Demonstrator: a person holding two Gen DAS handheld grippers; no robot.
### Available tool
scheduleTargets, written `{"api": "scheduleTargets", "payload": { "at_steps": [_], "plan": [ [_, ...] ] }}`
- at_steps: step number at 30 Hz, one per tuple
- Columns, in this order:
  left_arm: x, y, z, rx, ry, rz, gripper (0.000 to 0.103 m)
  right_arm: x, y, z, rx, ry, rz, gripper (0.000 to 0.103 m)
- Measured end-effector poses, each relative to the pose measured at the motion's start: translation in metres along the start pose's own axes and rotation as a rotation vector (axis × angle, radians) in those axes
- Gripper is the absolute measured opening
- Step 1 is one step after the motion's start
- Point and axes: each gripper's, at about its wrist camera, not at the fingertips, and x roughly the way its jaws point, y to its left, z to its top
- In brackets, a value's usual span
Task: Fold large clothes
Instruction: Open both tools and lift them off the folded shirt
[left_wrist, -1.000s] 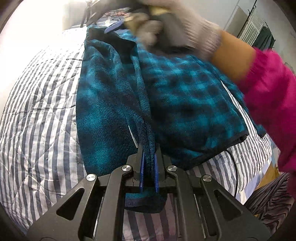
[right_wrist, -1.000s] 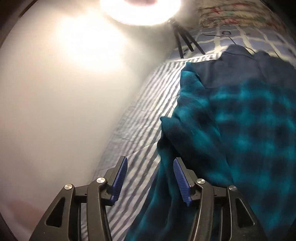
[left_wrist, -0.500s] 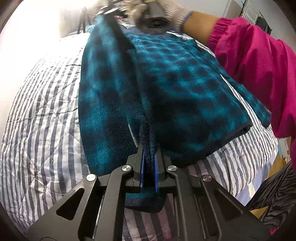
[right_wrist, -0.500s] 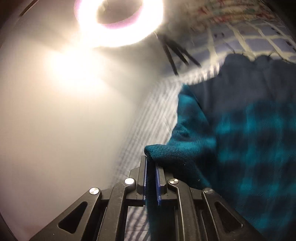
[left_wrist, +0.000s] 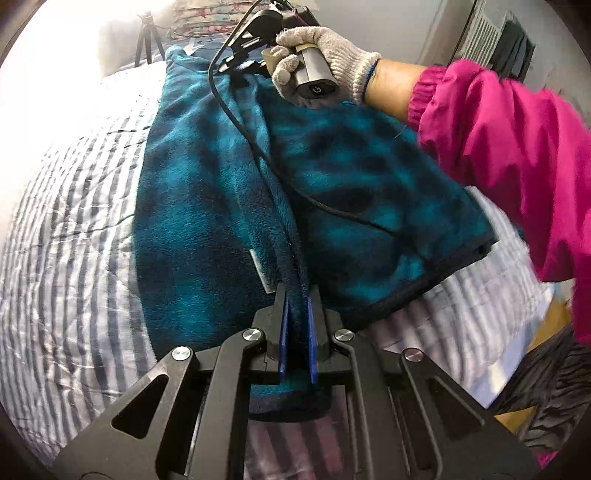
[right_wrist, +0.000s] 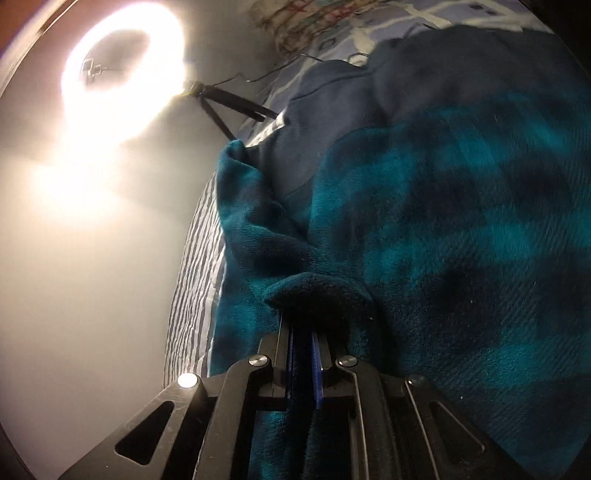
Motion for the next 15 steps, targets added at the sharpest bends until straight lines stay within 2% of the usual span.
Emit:
{"api": "scheduleTargets", "payload": {
  "at_steps": [1,4,7,11,15],
  "plan": [
    [-0.003,-0.002,0.002,-0.008,0.000,-0.043,0.006,-0.002,0.004,0.002,-0.002,-0.005,0.004,0.013],
    [-0.007,-0.015,0.001,0.033,0.008,-0.108,0.006,-0.027,0.011,0.006,-0.019,-0.030,0.013,0.037],
    [-0.022,-0.021,-0.007,0.086,-0.008,-0.121,0.006,-0.071,0.018,-0.001,-0.016,-0.061,0.038,0.038],
    [-0.049,-0.007,-0.012,0.063,-0.057,-0.130,0.006,-0.132,0.040,-0.018,-0.106,-0.116,0.063,0.038],
    [-0.080,0.016,-0.009,0.038,-0.150,-0.056,0.006,-0.204,0.056,-0.052,-0.163,-0.174,0.068,0.038]
  ]
}}
